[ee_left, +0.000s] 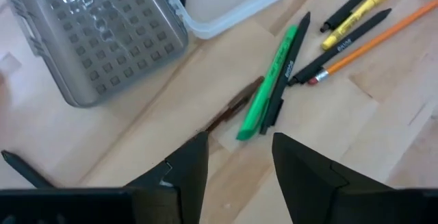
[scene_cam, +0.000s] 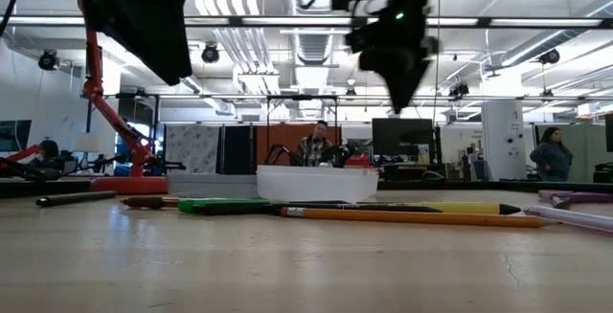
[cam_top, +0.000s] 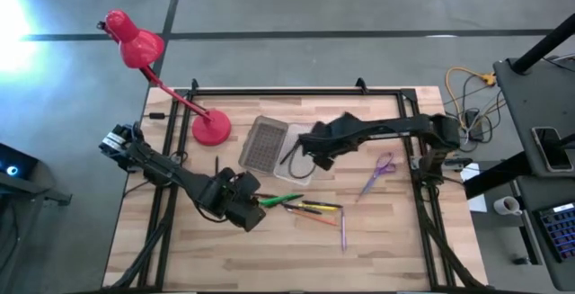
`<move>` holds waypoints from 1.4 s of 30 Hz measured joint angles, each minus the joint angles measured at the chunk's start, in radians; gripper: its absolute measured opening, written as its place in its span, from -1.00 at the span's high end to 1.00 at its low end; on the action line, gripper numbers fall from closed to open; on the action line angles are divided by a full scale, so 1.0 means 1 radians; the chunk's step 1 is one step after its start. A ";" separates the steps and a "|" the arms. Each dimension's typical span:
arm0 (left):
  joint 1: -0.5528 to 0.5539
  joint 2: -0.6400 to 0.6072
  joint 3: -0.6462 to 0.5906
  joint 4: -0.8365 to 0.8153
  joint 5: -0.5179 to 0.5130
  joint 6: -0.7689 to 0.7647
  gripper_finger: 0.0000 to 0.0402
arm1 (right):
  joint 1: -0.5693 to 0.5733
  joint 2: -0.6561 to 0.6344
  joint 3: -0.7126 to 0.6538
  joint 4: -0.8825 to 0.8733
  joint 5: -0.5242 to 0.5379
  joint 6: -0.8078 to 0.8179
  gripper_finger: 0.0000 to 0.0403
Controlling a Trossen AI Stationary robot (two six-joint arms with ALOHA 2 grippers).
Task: Pick & place school supplies into a supply box
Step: Put the purple scissors into the supply box
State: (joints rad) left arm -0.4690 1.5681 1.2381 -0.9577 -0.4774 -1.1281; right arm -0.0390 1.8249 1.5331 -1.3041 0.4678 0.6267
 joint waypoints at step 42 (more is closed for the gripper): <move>0.027 -0.015 -0.068 0.128 0.031 0.056 0.27 | -0.234 -0.246 -0.794 0.073 -0.351 -0.260 0.46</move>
State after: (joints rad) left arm -0.4416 1.5532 1.1698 -0.8297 -0.4469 -1.0724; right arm -0.2733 1.5788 0.7396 -1.2310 0.1170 0.3663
